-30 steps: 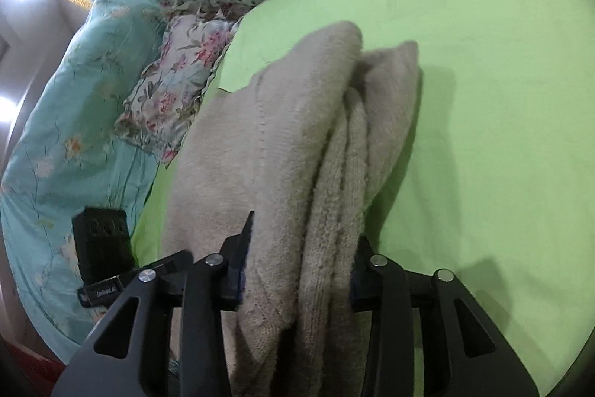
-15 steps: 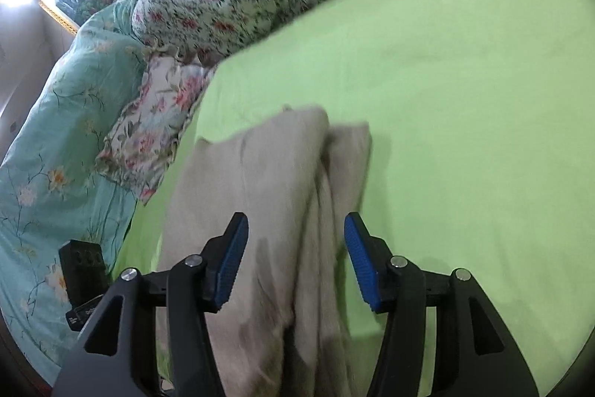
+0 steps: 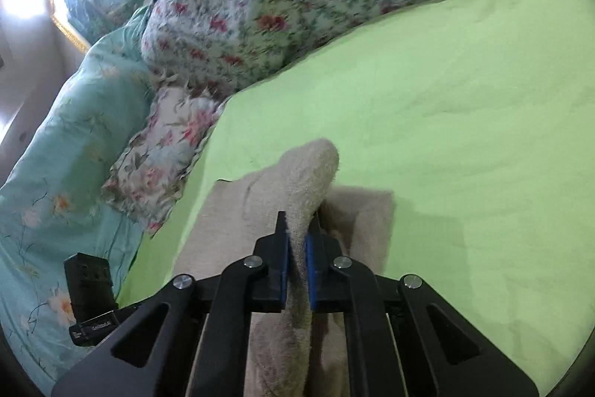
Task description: Fold small clothes
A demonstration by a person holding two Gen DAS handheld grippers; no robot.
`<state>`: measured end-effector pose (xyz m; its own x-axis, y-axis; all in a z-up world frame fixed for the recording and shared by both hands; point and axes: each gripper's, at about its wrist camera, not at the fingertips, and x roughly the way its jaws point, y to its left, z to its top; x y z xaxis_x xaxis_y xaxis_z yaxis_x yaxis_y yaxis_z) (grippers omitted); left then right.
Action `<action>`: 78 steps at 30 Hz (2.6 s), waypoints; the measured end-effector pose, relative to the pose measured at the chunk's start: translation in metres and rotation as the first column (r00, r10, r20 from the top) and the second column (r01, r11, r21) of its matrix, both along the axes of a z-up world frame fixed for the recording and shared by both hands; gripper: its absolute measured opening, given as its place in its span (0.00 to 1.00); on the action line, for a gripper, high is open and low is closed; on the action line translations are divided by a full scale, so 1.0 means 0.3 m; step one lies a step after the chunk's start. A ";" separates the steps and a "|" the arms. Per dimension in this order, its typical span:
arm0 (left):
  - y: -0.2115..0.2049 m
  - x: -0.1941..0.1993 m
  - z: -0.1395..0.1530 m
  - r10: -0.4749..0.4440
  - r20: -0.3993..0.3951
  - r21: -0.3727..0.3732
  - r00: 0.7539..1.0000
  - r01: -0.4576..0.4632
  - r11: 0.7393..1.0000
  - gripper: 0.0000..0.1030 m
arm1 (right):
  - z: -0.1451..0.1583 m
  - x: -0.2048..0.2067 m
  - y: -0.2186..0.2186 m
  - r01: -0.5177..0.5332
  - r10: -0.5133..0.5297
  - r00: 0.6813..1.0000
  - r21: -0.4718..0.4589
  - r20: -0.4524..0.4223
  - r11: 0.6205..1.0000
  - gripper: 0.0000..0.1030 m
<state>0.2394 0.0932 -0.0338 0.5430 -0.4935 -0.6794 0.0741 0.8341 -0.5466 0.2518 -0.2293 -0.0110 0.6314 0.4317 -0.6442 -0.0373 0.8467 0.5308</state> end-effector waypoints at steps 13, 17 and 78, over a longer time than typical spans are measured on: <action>-0.037 -0.109 0.055 0.001 0.014 0.124 1.000 -0.002 0.992 0.65 | 0.033 -0.067 -0.018 0.035 -0.043 0.996 -0.098 -0.080 0.995 0.15; -0.041 -0.240 0.107 -0.042 0.082 0.117 0.996 0.033 0.993 0.65 | 0.109 -0.191 0.013 0.012 -0.016 0.999 -0.112 -0.040 0.994 0.16; -0.175 -0.601 0.042 -0.106 0.071 0.273 0.992 0.083 0.958 0.69 | -0.045 -0.624 0.154 -0.003 -0.049 0.987 -0.322 -0.153 0.947 0.07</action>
